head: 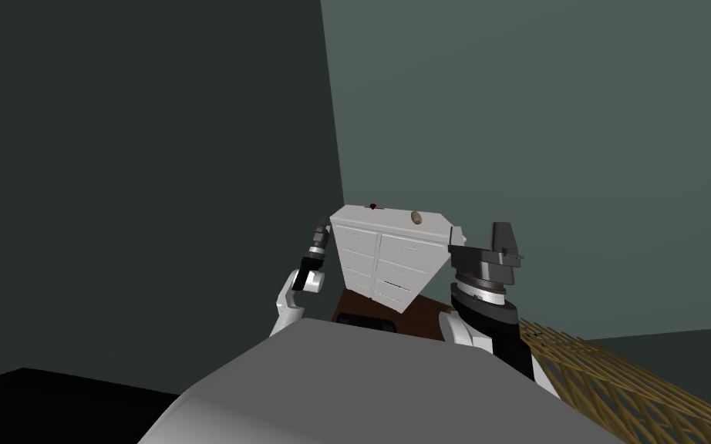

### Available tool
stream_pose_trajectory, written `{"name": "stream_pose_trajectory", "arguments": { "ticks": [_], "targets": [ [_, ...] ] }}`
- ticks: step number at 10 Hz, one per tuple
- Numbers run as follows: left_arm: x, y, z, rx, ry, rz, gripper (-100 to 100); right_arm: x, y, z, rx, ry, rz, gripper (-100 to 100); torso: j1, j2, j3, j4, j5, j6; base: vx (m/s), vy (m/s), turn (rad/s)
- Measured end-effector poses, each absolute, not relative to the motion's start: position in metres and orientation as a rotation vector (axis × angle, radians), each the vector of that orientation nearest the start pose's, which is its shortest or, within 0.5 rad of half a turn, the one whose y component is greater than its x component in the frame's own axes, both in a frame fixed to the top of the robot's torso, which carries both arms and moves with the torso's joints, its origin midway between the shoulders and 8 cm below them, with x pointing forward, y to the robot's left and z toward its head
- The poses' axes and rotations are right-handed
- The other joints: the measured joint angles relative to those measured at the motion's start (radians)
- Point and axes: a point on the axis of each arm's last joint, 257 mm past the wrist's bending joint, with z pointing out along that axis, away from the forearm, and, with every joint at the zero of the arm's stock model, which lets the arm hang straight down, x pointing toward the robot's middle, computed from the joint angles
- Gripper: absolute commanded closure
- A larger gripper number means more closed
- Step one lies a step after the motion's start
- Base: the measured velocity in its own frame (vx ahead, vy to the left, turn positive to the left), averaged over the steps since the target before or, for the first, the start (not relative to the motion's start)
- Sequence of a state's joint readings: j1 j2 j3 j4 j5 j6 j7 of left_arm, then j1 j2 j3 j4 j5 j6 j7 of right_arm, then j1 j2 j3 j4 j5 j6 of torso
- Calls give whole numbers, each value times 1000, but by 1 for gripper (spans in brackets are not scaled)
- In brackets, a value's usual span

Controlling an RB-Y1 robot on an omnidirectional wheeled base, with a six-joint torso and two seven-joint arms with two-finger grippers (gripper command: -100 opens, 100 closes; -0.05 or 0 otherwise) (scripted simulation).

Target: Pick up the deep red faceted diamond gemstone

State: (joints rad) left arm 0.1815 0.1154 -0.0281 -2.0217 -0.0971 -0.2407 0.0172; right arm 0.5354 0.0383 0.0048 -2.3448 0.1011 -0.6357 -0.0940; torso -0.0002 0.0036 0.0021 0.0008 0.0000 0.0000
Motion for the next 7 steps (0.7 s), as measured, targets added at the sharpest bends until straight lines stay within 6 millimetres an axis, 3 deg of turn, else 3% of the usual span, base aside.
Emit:
{"name": "stream_pose_trajectory", "arguments": {
  "ticks": [7],
  "targets": [
    [522, 225, -31, -690, 1001, -1248, -100, 305, -263, 65, 512, 511, 1355, 0, 0, -1, -1, 0, 0, 0, -48, -4, 16]
  ]
}}
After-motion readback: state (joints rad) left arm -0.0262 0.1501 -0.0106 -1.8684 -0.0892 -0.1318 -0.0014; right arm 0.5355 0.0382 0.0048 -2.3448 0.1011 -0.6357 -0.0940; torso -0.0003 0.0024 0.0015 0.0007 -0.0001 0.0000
